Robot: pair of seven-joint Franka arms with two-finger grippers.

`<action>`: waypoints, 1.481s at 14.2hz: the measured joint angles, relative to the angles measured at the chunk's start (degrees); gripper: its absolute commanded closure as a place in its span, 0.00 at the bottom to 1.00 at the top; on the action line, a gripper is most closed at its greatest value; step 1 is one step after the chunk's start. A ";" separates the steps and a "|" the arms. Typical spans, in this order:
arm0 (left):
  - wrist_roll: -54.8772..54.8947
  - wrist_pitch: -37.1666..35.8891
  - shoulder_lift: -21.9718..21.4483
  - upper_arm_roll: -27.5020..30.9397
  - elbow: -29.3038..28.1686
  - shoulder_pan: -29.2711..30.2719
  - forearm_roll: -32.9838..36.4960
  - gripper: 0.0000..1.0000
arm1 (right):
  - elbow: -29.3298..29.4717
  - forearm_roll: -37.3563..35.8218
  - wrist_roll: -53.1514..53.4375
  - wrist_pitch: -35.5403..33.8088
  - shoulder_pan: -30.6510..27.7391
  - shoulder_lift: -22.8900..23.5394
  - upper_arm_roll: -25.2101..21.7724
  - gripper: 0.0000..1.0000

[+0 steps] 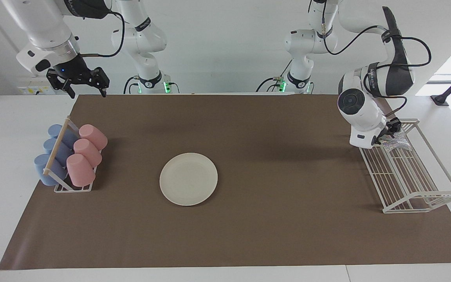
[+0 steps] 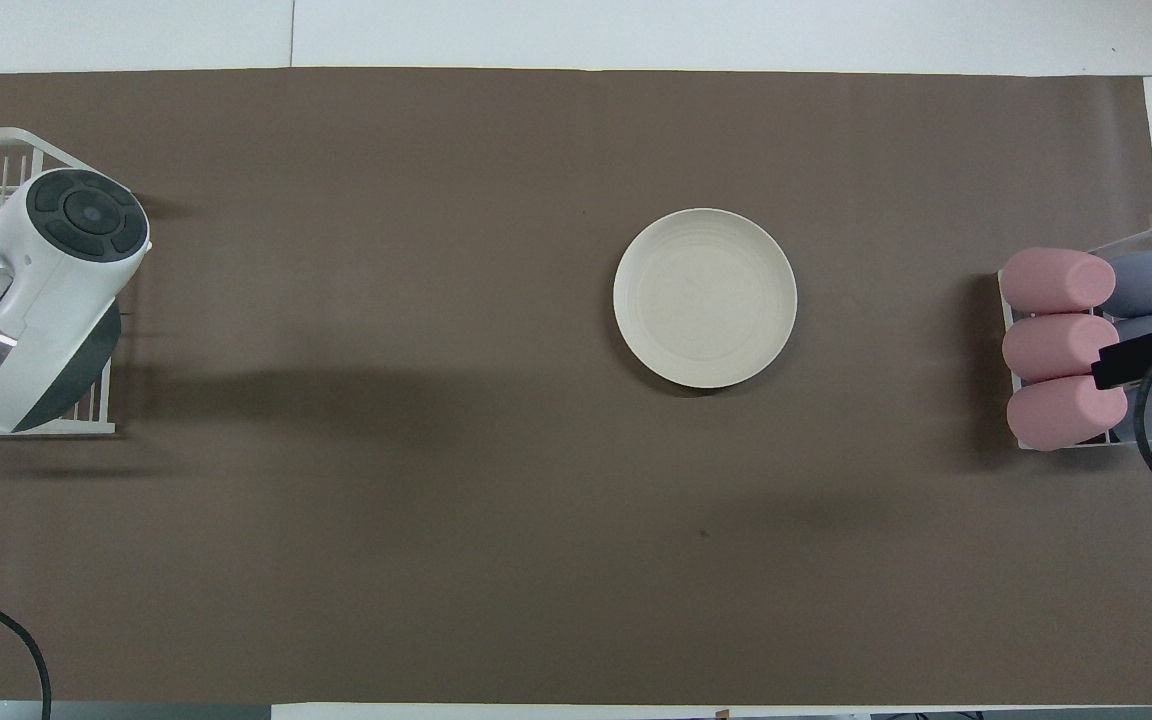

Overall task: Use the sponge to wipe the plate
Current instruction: 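Reach into the white wire rack and grasp the clear mesh scrubber with the left gripper, then lift the scrubber out with the left gripper while the right gripper moves toward the plate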

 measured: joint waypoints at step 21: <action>0.11 -15.94 3.13 0.88 29.57 4.31 -63.75 1.00 | 0.52 4.12 71.25 5.68 7.36 0.00 2.26 0.00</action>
